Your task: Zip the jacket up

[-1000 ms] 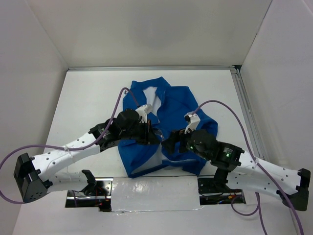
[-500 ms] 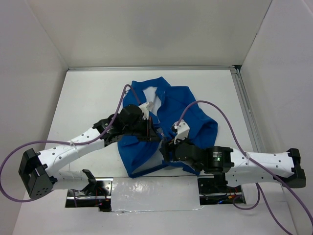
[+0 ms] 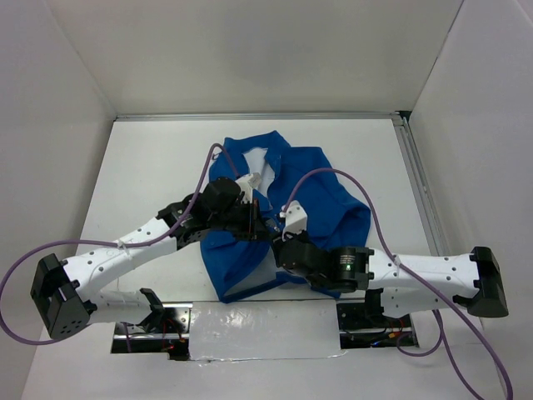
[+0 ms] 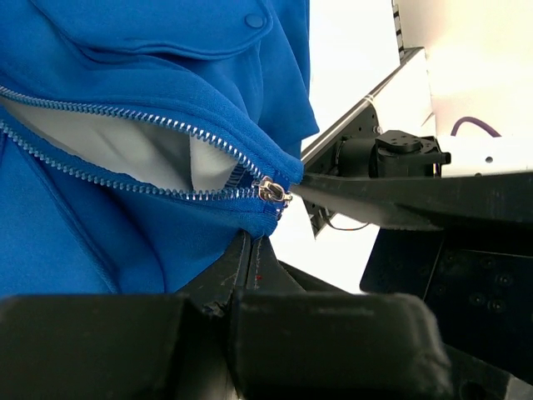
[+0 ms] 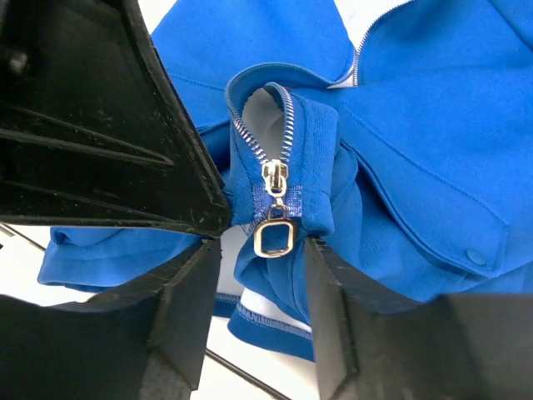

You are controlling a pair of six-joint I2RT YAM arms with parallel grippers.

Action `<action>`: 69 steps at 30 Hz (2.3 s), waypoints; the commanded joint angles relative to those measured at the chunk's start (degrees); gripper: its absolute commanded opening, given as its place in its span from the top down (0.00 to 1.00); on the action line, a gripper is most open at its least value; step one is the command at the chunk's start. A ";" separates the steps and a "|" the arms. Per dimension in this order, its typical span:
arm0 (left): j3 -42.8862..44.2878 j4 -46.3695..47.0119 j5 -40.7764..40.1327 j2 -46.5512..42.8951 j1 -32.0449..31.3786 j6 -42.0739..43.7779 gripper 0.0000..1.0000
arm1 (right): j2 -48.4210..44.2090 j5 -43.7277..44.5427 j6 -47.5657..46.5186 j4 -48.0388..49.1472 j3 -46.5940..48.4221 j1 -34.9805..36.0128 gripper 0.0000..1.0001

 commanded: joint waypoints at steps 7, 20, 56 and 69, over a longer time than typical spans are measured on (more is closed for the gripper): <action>1.13 1.27 0.55 -1.62 -0.07 1.62 1.00 | 1.08 1.15 0.19 4.39 3.64 -1.57 0.66; 0.87 -2.33 -4.36 -0.65 -1.91 3.99 1.00 | 0.54 -14.31 -3.33 -3.87 7.24 -3.68 1.00; -15.29 3.72 4.85 -14.18 -9.47 16.74 1.00 | 11.43 4.09 -12.46 5.52 11.73 -13.43 1.00; -19.87 6.96 2.58 -18.14 -9.47 17.61 1.00 | -1.28 -22.16 -7.22 17.38 -2.93 -18.27 0.95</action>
